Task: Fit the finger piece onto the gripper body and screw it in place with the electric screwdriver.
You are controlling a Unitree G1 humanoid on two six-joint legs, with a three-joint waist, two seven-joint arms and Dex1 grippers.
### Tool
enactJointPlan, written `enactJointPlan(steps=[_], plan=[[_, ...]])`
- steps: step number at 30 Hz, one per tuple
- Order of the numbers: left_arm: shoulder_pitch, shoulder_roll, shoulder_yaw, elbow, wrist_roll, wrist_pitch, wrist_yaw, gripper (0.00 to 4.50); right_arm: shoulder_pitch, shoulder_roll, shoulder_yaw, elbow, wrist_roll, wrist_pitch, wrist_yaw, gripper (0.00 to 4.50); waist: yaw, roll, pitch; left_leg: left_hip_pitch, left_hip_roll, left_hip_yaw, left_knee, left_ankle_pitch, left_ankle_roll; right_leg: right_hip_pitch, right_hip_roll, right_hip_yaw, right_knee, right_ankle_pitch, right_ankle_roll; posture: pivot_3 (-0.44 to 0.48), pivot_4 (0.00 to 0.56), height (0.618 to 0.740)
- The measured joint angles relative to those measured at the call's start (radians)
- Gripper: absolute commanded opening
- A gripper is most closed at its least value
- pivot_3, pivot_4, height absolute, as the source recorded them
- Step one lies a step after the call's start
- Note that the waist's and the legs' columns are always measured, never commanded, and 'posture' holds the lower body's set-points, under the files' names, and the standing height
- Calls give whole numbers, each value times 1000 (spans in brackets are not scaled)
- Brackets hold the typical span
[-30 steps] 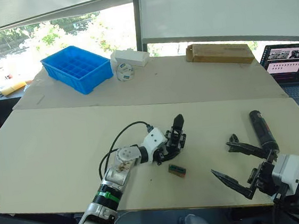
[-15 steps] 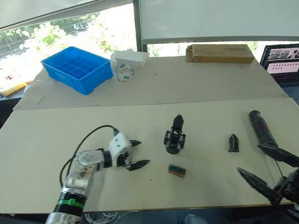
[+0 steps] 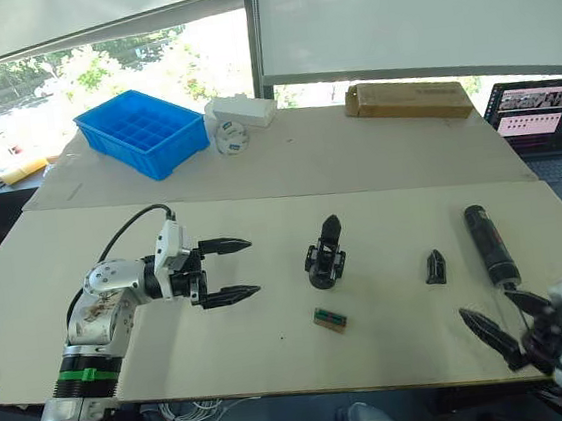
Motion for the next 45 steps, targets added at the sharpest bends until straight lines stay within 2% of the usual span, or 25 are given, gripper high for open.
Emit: enactJointPlan(steps=[2, 4, 8, 12, 15, 21, 25, 30, 32, 36, 39, 42, 45], plan=[[2, -1, -2, -37, -14, 37, 5, 4455, -142, -64, 42, 45, 54, 141, -60, 4500, 1, 0, 0, 0, 0, 0, 0, 0, 0, 0, 4, 0, 0, 0, 0, 0, 150, 740], [5, -3, -7, -66, -24, 52, 7, 4455, -295, -81, 84, 113, 112, 293, -136, 4500, 2, 0, 0, 0, -1, 0, 0, 0, 0, 0, 4, 0, -1, 0, 0, 0, 150, 740], [16, -7, -7, -85, -24, 56, 16, 4455, -524, -46, 142, 257, 165, 498, -259, 4500, 7, 0, 0, -3, -2, 0, 0, 0, 1, -1, 4, -2, -1, 0, 0, 0, 150, 740], [41, -5, -18, -108, -20, 60, 31, 4455, -715, 15, 188, 398, 118, 622, -344, 4500, 1, 0, 0, -4, -2, 1, 1, 0, 1, -1, 5, -2, -3, 1, 1, 0, 150, 740], [47, -2, -21, -129, -21, 73, 39, 4455, -775, 60, 187, 438, 94, 715, -376, 4500, 3, 0, 0, -4, -2, 1, 1, 0, 1, -1, 5, -3, -2, 0, 2, 0, 150, 740], [77, -6, -20, -147, -28, 79, 76, 4455, -807, 140, 188, 431, 12, 805, -407, 4500, -1, 1, 0, -3, -2, 2, 1, 0, 1, 0, 5, -2, -2, 0, 3, 0, 150, 740], [93, -11, -20, -148, -30, 79, 90, 4500, -806, 196, 194, 381, -54, 826, -416, 3389, -3, 1, -1, -3, -1, 2, 1, 0, 0, 0, 5, -2, -2, 0, 3, 0, 150, 740], [94, -10, -19, -154, -32, 79, 94, 4500, -792, 235, 192, 337, -120, 828, -399, 1617, -7, 1, -1, -3, -1, 2, 1, 0, 0, 0, 6, -2, -2, 0, 3, 0, 150, 740], [95, -9, -19, -154, -32, 78, 94, 4500, -783, 235, 194, 326, -146, 824, -374, 1094, -7, 1, -1, -3, -1, 2, 1, 0, 0, 0, 6, -2, -2, 0, 3, 0, 150, 740], [94, -17, -16, -154, -42, 82, 111, 4500, -728, 198, 230, 298, -193, 730, -297, 1095, -5, 1, -2, -3, -2, 2, 1, 0, 0, 0, 6, -2, -2, -1, 4, 0, 150, 740], [74, -61, 13, -160, -89, 156, 196, 4500, -644, 181, 246, 253, -254, 526, -199, 1095, -3, 2, -1, -3, -3, 3, 0, 0, 0, -1, 6, -1, -2, -4, 10, 0, 150, 740], [19, -126, 57, -193, -186, 272, 323, 4500, -593, 134, 270, 135, -363, 203, -77, 1095, -6, 5, 1, -3, -3, 3, 0, 1, 0, -1, 6, 0, -2, -4, 12, 0, 150, 740], [-47, -224, 104, -226, -318, 397, 480, 4500, -577, 123, 297, 33, -485, -71, -25, 1095, -8, 5, 1, -2, -2, 3, 0, 1, -1, 0, 6, 0, -2, -4, 12, 0, 150, 740]])
